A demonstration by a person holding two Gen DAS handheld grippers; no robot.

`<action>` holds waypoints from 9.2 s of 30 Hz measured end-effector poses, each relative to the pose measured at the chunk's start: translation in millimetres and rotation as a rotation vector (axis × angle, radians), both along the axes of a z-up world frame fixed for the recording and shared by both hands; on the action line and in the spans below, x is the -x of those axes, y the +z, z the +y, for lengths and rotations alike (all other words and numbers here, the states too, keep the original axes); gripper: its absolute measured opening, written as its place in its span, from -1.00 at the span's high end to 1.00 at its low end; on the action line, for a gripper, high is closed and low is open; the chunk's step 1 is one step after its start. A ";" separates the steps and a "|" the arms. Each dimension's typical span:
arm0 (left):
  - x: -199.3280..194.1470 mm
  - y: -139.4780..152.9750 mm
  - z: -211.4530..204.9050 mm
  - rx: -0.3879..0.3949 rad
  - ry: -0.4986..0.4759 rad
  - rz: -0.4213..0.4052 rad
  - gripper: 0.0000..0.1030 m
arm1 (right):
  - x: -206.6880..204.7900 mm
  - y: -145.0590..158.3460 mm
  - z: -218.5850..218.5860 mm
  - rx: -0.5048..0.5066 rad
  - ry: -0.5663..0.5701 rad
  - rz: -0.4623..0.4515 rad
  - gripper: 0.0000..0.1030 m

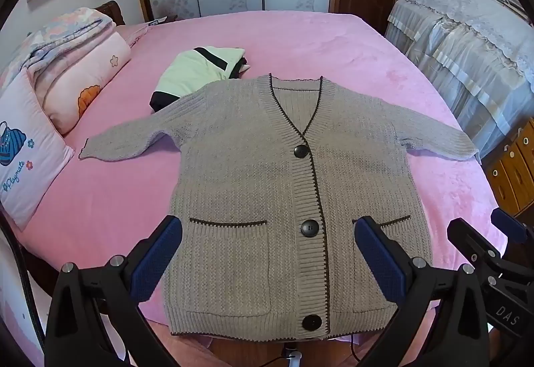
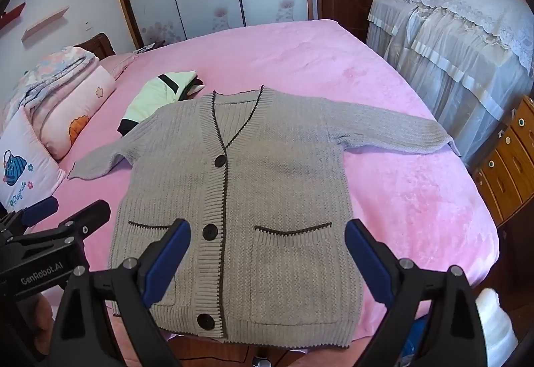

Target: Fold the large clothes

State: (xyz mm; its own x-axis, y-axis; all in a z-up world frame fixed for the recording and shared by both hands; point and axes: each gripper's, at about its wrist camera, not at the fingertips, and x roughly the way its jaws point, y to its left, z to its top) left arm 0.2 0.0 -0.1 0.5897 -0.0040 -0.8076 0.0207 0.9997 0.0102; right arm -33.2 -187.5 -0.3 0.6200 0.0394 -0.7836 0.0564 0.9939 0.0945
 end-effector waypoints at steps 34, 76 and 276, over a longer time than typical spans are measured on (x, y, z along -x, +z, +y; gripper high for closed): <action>5.4 -3.4 -8.6 0.014 0.001 -0.011 -0.99 | 11.2 -8.1 -21.9 -0.038 -0.008 -0.012 -0.83; -39.8 20.3 -98.6 -0.104 -0.089 -0.099 -0.99 | -10.2 -20.4 -111.4 -0.084 -0.094 -0.047 -0.83; -451.4 -217.2 -1.6 0.169 -0.024 0.129 0.75 | -392.5 -204.8 -164.7 0.020 -0.180 0.181 0.74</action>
State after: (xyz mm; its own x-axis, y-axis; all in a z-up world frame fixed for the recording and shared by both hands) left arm 451.7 -1.6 -217.4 0.4798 -0.1584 -0.8630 0.0351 0.9863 -0.1615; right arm 359.2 -352.2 -205.1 0.4652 -0.0754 -0.8820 0.2472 0.9678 0.0476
